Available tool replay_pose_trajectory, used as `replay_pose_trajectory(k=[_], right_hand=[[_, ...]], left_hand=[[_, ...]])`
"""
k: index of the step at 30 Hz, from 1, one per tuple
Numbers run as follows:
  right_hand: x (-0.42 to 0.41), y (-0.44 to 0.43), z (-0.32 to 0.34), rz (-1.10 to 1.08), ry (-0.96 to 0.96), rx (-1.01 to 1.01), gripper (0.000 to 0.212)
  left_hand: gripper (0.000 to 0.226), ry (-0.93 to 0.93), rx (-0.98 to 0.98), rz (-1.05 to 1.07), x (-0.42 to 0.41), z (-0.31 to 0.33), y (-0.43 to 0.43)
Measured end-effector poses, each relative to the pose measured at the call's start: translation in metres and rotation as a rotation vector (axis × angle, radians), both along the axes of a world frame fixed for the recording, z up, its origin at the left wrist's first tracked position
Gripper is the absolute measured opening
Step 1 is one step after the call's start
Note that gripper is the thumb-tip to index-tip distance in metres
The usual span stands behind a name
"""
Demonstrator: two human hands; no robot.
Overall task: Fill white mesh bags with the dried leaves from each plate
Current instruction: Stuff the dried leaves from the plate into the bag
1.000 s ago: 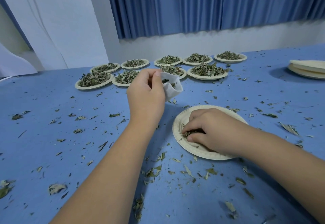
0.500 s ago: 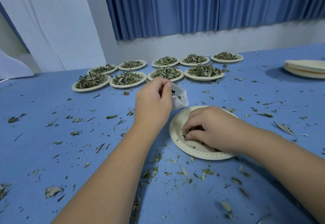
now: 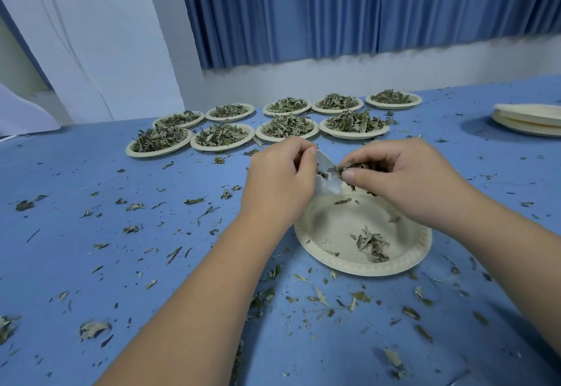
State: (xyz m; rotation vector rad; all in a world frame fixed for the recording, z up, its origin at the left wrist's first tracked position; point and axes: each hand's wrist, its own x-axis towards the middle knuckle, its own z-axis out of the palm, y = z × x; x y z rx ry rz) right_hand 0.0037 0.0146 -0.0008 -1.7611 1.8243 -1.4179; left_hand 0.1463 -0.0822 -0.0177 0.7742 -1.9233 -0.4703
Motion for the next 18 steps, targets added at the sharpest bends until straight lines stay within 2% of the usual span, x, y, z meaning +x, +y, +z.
replay_pose_trajectory(k=[7, 12, 18], right_hand=[[0.003, -0.002, -0.005, -0.055, 0.176, 0.014, 0.02], [0.0, -0.004, -0.007, -0.185, 0.282, -0.006, 0.011], [0.004, 0.0, -0.007, -0.142, 0.284, -0.041, 0.03]], left_hand=[[0.016, -0.101, -0.074, -0.064, -0.01, 0.003, 0.022], [0.016, -0.085, -0.043, -0.076, -0.011, 0.002, 0.021], [0.018, -0.05, 0.081, -0.1, -0.013, 0.002, 0.023]])
